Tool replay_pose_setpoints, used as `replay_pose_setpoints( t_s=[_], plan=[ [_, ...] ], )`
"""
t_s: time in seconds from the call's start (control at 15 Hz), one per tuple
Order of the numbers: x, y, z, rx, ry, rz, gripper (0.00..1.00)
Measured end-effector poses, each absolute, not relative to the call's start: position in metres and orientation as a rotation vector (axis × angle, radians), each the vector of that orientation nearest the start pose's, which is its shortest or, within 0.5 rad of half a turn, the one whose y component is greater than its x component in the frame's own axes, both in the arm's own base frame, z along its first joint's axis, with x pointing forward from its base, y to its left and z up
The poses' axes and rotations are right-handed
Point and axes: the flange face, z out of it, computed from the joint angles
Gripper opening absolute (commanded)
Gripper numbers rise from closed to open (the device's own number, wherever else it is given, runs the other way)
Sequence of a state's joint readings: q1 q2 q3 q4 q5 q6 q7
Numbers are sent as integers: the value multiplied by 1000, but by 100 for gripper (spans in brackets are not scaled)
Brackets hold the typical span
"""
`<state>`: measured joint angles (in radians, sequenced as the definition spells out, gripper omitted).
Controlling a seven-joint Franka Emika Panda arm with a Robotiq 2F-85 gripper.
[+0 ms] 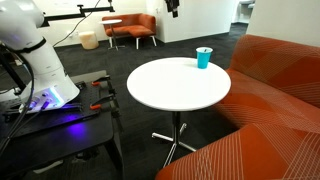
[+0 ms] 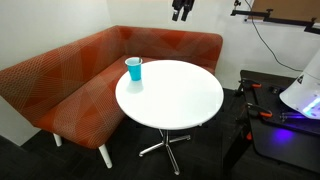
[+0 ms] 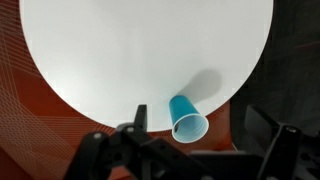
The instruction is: Pick the marker from the cup and put it on the table
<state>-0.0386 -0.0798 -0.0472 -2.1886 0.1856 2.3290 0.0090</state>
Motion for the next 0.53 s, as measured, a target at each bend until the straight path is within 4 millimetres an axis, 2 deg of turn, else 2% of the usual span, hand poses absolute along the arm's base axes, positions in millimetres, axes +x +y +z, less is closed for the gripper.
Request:
replay_pose_setpoints(
  t_s=[0.33,0.53],
  plan=[
    [553,-23,427,-2953,553,-676,100],
    [557,-31,415,-3001,653,-781,100]
  ],
)
